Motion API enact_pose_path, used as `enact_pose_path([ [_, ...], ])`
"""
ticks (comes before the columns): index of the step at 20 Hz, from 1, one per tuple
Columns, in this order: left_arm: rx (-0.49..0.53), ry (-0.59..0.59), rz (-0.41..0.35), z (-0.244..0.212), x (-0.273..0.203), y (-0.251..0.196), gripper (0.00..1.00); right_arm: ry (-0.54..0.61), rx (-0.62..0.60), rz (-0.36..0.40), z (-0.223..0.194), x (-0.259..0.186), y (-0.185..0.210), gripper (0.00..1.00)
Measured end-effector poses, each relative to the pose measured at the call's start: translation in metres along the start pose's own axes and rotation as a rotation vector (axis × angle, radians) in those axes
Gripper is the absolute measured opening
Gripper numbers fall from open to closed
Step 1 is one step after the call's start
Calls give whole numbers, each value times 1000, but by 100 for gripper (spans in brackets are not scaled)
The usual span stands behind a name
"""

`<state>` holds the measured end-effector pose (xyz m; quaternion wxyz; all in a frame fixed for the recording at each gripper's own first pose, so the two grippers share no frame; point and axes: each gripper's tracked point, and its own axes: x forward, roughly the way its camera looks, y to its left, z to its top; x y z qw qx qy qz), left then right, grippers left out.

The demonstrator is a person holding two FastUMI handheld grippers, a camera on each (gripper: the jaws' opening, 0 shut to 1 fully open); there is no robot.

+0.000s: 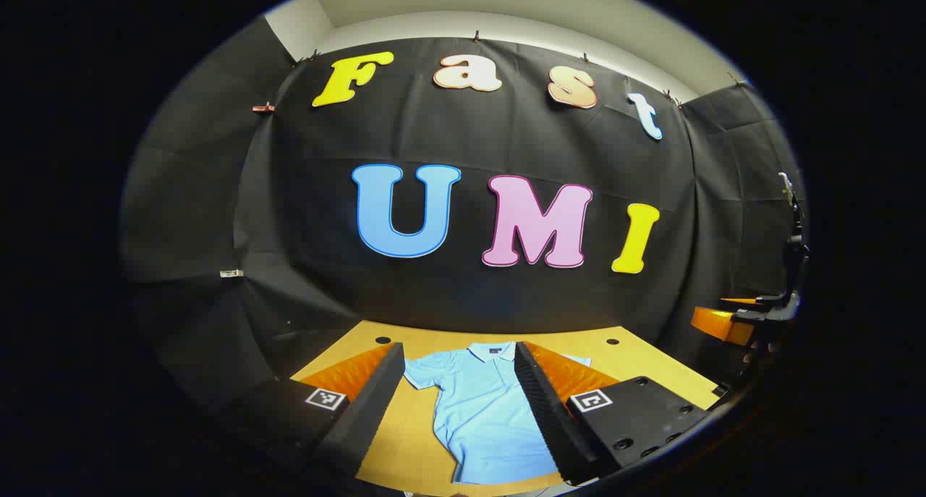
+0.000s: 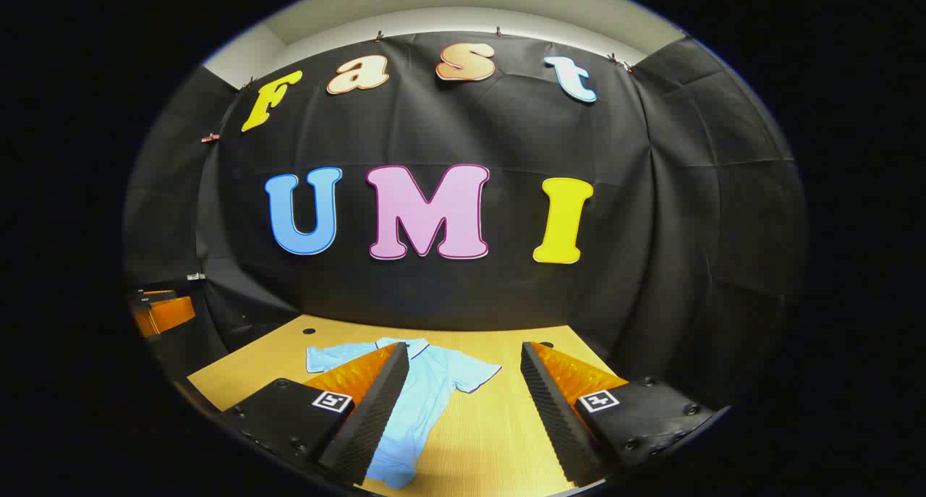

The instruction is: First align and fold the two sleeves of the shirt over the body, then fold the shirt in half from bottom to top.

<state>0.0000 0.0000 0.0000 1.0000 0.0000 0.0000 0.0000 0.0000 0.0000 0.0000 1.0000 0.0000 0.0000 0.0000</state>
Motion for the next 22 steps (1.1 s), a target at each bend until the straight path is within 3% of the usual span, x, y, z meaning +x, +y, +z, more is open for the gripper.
enact_pose_path([
  [15,10,27,20,-5,23,-1,97,48,-7,32,-17,47,-2,97],
  [22,14,38,56,-7,36,1,97,96,-17,39,-34,95,-12,97],
])
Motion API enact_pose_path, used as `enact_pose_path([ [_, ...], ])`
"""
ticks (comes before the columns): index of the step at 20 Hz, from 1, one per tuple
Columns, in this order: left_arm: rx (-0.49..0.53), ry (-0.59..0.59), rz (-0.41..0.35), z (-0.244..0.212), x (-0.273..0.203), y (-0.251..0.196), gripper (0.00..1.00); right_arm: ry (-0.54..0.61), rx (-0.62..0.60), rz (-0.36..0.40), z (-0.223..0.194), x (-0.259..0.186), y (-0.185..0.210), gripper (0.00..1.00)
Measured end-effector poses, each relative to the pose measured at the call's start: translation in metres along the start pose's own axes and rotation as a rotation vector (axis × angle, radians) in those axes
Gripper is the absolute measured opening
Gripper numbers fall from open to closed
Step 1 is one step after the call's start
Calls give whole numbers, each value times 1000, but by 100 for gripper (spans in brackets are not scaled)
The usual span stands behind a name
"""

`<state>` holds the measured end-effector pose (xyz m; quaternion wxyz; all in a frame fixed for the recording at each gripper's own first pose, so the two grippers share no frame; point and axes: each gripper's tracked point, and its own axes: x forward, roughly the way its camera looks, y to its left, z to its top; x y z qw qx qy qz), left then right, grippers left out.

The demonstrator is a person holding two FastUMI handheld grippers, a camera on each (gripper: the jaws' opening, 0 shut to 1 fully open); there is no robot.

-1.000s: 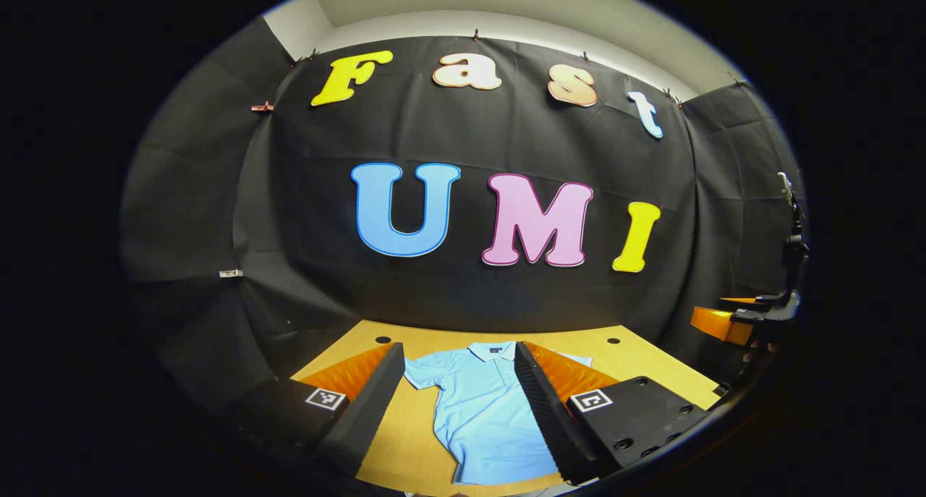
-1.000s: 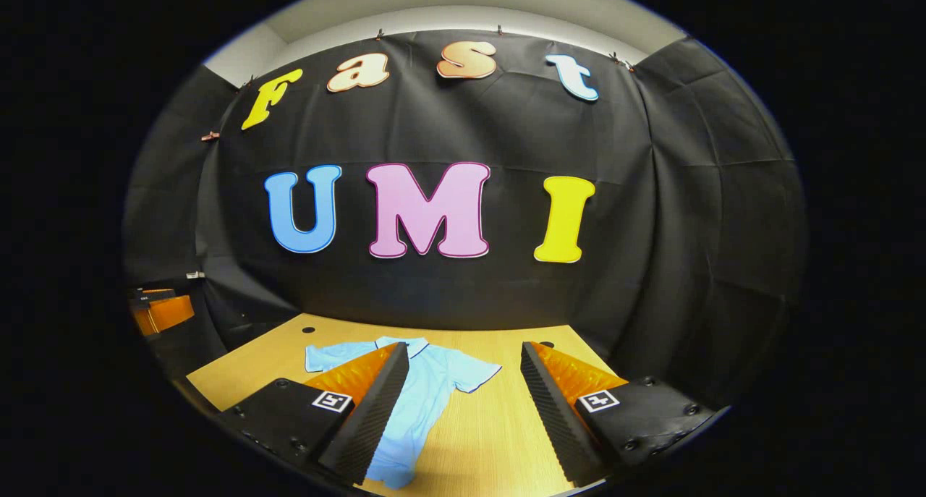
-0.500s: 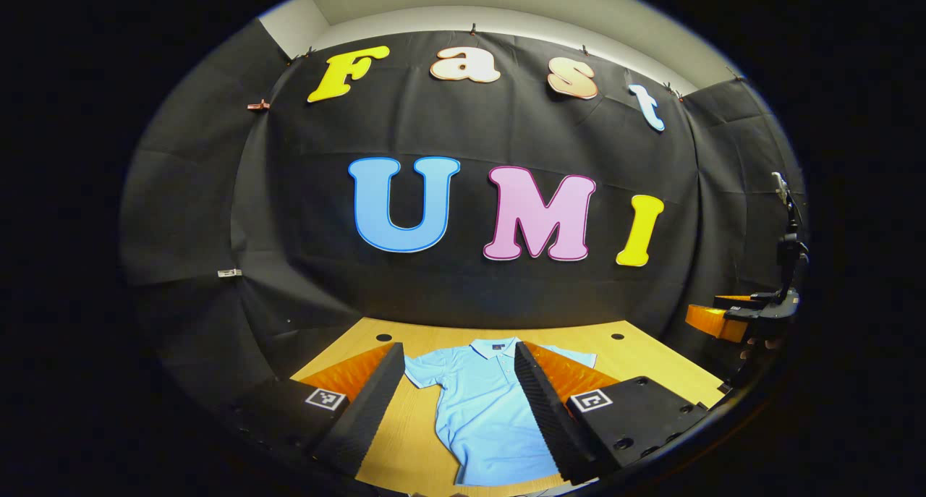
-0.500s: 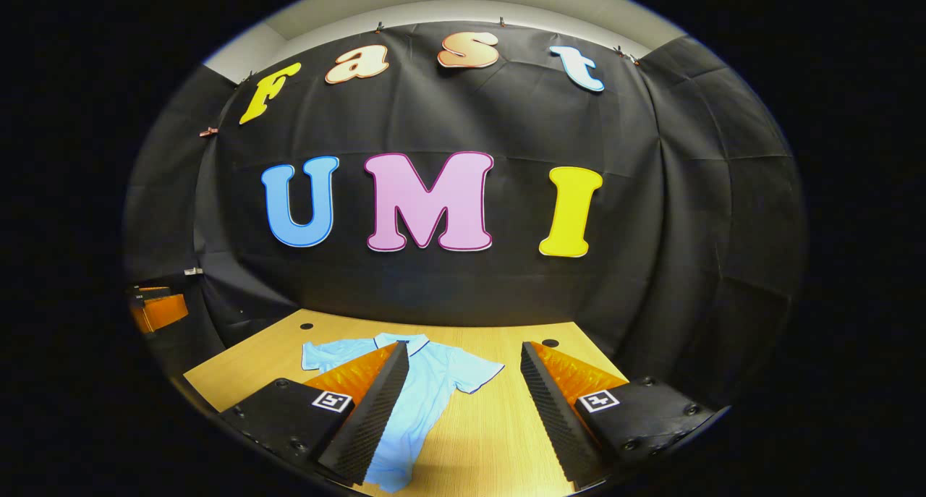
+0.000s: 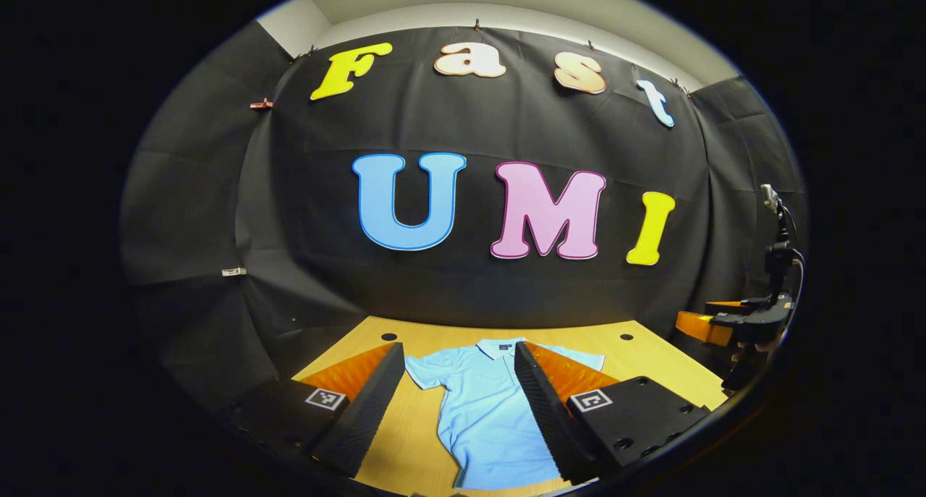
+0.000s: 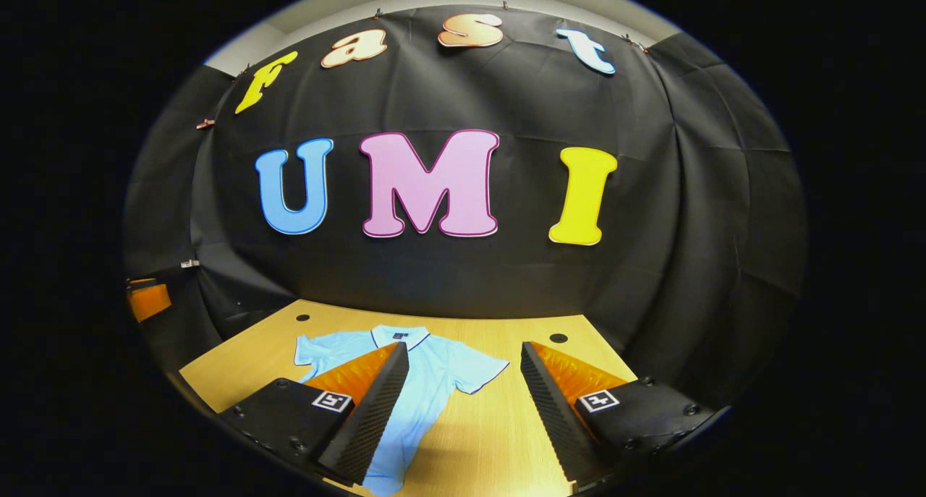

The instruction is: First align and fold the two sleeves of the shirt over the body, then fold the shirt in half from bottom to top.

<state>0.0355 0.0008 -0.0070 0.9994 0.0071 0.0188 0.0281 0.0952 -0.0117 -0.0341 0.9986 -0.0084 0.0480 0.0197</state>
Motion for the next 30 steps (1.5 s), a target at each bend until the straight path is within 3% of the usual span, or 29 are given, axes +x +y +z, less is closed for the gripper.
enact_pose_path([
  [10,-5,38,132,-10,18,25,97,78,-78,24,-40,126,-23,97],
  [15,-22,132,190,-41,31,35,97,137,-72,38,-73,194,-35,97],
  [18,-64,172,223,-55,36,35,97,187,-75,19,-101,226,-52,97],
  [22,-48,220,247,-67,38,36,97,279,-31,2,-139,262,-70,97],
  [30,-37,313,299,-93,35,47,97,460,-5,1,-221,328,-77,98],
])
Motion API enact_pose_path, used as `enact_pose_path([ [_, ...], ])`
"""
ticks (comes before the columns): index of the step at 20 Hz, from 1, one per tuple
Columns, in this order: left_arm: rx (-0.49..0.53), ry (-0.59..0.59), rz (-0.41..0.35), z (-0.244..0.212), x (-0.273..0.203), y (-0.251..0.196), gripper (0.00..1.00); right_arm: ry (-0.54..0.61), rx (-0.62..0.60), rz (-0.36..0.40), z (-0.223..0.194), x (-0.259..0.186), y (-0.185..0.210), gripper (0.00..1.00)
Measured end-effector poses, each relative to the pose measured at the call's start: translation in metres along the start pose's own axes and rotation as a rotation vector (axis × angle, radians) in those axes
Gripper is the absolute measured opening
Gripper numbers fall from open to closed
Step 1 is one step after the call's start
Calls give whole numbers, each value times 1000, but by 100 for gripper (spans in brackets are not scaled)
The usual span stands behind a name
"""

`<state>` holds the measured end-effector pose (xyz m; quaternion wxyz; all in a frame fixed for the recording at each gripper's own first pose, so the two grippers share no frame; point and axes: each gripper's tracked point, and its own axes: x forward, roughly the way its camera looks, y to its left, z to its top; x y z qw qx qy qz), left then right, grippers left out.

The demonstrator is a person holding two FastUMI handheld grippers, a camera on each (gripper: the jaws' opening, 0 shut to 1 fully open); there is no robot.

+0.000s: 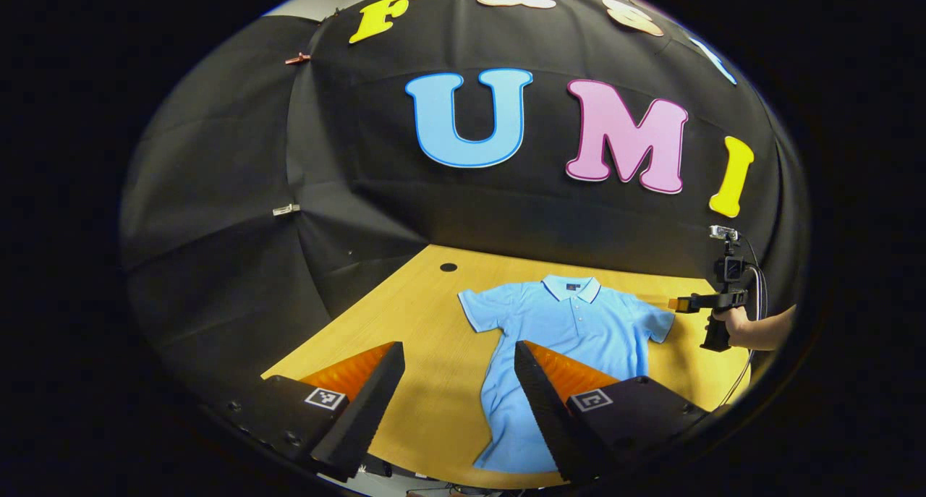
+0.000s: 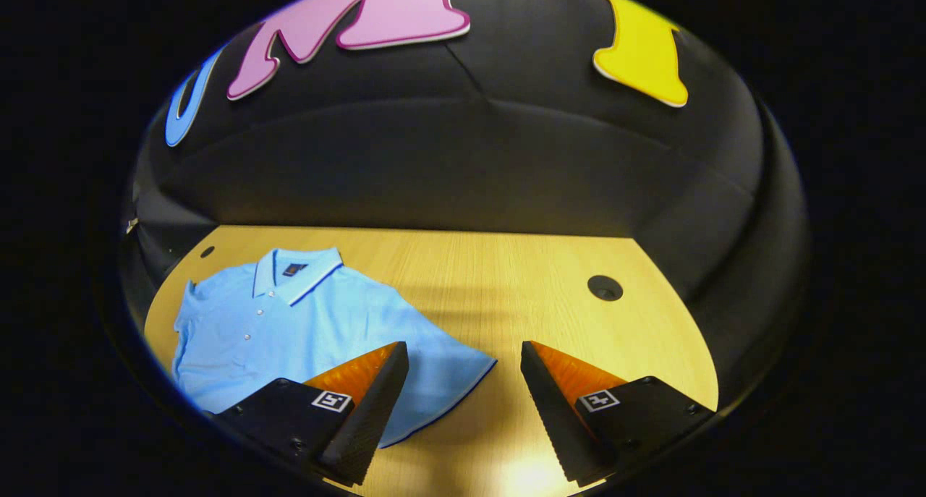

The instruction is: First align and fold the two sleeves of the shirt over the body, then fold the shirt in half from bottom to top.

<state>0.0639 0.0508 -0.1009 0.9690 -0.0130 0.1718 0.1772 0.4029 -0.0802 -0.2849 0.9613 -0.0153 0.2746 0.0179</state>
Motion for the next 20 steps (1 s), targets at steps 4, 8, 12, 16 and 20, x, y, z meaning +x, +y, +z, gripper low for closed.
enact_pose_path([
  [4,-12,34,15,-9,5,0,97,77,-3,-6,-27,27,1,97],
  [8,-10,42,19,-14,5,-4,97,94,32,21,-33,33,4,97],
  [12,-11,48,9,-24,3,-10,97,87,30,49,-31,34,12,72],
  [16,-23,60,2,-35,5,-12,97,87,31,24,-26,36,17,8],
  [20,-32,56,-4,-41,4,-9,97,72,8,18,-12,30,23,7],
])
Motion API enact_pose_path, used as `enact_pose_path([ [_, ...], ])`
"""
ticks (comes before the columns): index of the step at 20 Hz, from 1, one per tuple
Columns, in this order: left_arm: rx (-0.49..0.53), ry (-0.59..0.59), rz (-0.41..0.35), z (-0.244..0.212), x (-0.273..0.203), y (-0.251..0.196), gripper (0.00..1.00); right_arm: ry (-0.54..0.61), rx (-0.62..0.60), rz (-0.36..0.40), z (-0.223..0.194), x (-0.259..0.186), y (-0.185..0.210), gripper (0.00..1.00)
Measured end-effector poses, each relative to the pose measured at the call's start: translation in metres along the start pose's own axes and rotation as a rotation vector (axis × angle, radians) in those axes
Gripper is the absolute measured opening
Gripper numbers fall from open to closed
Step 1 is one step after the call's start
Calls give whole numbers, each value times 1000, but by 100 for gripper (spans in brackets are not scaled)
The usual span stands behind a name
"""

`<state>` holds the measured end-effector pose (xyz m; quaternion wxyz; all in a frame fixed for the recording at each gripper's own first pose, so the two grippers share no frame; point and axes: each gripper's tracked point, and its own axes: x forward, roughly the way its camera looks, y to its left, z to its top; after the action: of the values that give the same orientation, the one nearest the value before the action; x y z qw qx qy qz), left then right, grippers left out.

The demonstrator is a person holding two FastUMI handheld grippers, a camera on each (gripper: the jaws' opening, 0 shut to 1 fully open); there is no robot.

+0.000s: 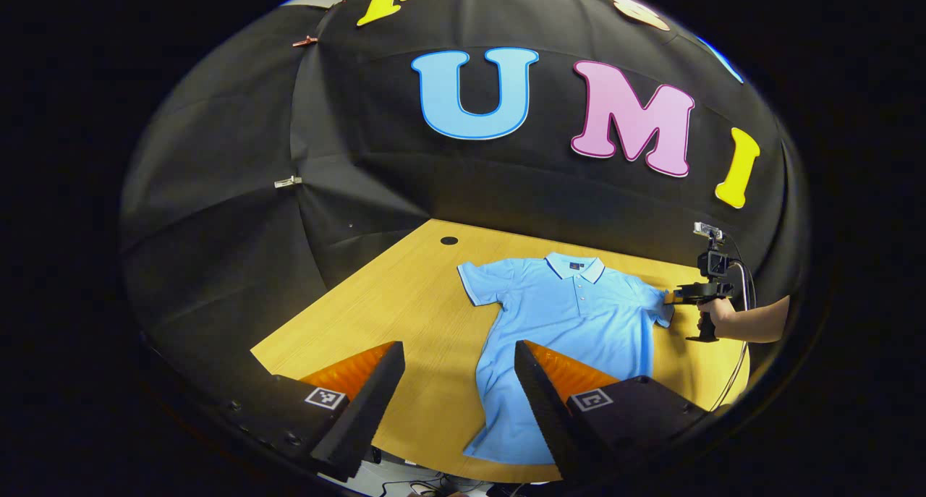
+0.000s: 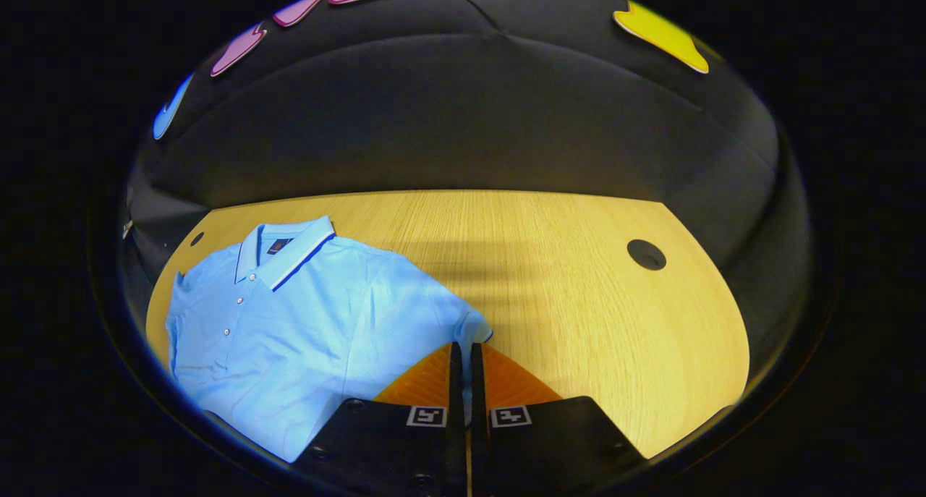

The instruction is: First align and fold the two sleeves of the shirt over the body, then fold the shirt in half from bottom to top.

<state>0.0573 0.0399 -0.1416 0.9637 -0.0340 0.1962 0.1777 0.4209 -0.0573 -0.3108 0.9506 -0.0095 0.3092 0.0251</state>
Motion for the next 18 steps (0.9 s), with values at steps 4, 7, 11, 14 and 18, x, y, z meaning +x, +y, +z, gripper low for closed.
enact_pose_path([
  [4,-33,-8,8,-3,0,9,97,-59,-104,14,33,-18,23,7],
  [7,-52,-16,27,-5,-3,20,97,-100,-200,44,54,-26,57,7],
  [11,-78,-17,58,-13,-9,39,97,-107,-249,114,60,-30,119,7],
  [14,-101,-15,91,-18,-14,56,97,-90,-283,163,50,-28,165,7],
  [18,-114,0,148,-30,-18,81,97,-47,-332,229,24,-26,221,7],
])
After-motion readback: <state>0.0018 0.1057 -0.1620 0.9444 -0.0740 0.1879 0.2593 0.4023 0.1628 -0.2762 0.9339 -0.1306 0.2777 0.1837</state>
